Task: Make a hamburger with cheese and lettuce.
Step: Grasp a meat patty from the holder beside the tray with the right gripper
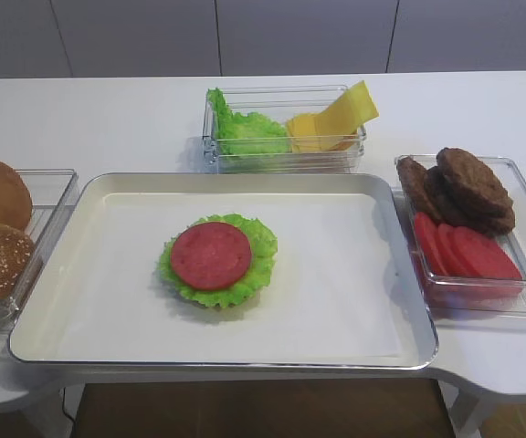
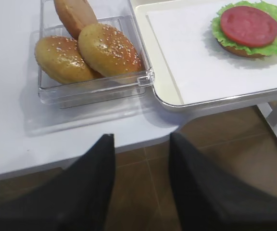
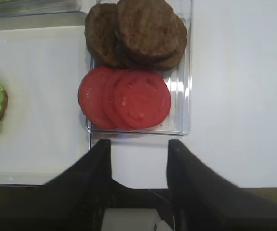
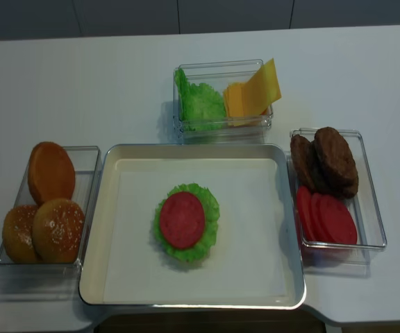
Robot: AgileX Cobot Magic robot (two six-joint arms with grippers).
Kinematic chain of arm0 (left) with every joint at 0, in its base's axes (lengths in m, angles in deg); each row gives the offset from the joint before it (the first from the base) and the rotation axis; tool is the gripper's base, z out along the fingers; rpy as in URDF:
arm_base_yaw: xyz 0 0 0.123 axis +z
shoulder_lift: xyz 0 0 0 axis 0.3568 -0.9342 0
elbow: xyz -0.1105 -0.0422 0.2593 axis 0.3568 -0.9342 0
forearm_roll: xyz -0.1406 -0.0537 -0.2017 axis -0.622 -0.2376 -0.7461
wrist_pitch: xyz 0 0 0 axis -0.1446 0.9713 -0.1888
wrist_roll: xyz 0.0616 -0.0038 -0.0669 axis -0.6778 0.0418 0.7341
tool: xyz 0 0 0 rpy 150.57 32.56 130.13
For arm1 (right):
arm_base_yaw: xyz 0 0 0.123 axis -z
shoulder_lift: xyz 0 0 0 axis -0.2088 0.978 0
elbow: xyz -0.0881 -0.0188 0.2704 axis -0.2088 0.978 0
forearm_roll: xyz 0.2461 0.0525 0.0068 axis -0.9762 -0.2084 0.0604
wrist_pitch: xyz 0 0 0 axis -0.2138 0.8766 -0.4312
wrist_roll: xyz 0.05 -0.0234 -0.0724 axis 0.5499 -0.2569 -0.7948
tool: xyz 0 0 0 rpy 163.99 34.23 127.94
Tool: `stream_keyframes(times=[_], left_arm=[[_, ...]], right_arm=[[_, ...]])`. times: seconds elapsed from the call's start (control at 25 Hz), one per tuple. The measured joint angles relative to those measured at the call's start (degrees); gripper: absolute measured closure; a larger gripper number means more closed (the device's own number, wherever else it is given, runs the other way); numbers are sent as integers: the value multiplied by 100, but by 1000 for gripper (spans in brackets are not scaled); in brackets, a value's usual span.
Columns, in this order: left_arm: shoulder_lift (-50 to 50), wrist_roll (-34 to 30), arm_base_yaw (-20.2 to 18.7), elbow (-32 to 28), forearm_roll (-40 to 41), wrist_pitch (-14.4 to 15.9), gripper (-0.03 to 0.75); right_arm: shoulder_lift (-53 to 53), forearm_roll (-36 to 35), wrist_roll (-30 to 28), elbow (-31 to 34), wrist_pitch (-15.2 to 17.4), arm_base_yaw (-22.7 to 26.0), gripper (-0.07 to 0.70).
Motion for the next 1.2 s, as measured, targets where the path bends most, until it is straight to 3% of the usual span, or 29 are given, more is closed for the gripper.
stream_keyframes(times=[0.08,0.36,0.6,0.8,1.2], left_arm=[[0,0,0,0,0,0,433],[0,0,0,0,0,0,433],[0,0,0,0,0,0,433],[0,0,0,0,0,0,433],[0,0,0,0,0,0,433]], right_arm=[[440,0,150,-298,132,0,328],[1804,-48,411,-1154,145,0,325],[2958,75,480,-1745,145,-463,243],[3682,313,560,-2233,126,-564,225],[4619,580,664,-2443,100,-564,223]])
